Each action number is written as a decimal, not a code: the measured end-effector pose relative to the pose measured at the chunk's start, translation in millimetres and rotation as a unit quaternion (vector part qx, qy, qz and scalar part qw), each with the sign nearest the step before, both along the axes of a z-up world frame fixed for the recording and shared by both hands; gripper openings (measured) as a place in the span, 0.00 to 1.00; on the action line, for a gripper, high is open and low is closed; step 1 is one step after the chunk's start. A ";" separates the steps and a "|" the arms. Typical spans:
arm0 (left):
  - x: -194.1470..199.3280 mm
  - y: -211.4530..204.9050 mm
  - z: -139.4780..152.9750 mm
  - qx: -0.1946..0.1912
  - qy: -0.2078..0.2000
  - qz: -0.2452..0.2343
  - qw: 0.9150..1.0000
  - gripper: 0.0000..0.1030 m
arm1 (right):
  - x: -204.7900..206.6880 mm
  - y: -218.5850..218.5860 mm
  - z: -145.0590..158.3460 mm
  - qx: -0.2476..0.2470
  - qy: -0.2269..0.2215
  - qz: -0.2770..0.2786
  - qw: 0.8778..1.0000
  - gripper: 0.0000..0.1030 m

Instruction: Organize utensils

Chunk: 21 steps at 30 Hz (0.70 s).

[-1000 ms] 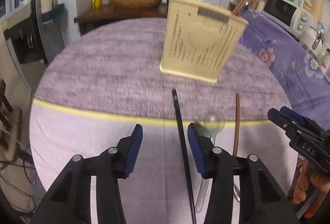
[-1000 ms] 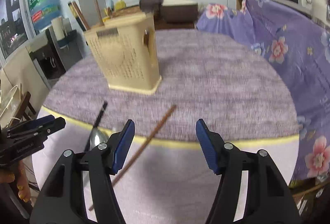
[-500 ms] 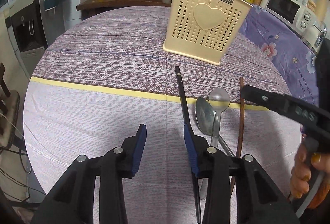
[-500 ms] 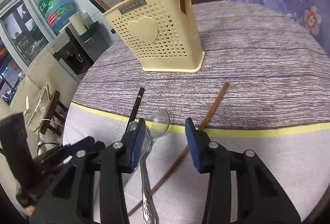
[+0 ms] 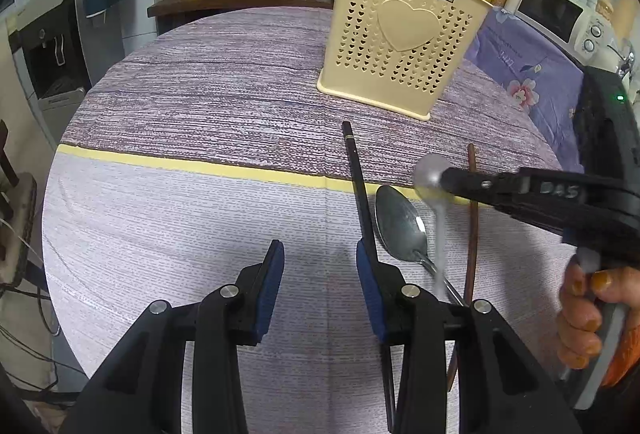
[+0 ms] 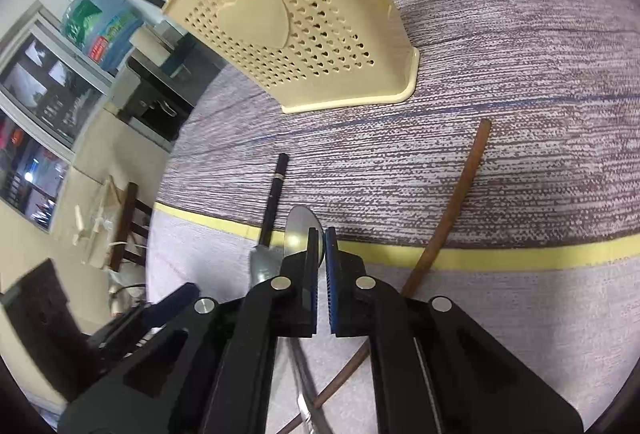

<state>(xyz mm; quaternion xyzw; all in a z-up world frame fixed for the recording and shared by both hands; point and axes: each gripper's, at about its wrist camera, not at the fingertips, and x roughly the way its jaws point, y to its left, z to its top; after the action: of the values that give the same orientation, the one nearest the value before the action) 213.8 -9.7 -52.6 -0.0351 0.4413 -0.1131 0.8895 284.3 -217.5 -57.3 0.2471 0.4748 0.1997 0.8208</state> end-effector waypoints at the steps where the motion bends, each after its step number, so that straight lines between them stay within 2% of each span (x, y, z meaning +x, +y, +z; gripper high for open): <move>1: 0.5 -0.4 0.4 0.001 0.000 0.000 1.000 0.37 | -4.1 -4.9 5.1 0.003 -0.002 0.006 1.000 0.03; 6: 6.6 1.0 2.9 0.000 -0.001 0.001 1.000 0.36 | -23.6 -33.8 27.8 -0.045 -0.015 0.030 0.998 0.03; 11: 16.1 -3.6 3.4 0.000 0.003 -0.002 1.000 0.35 | -28.7 -66.4 24.2 -0.136 -0.009 0.020 0.991 0.03; 19: 14.8 -4.5 4.9 -0.007 0.003 0.002 1.000 0.35 | -29.3 -82.0 -0.2 -0.161 -0.001 -0.016 0.987 0.06; 21: 12.4 -3.4 5.6 -0.007 0.002 0.003 1.000 0.35 | -31.1 -80.0 -0.9 -0.172 0.003 -0.031 0.985 0.13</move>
<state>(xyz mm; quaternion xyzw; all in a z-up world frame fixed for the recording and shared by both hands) 226.2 -13.1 -46.9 -0.0431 0.4419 -0.1141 0.8887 253.2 -297.6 -58.2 0.1176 0.4962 0.0890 0.8556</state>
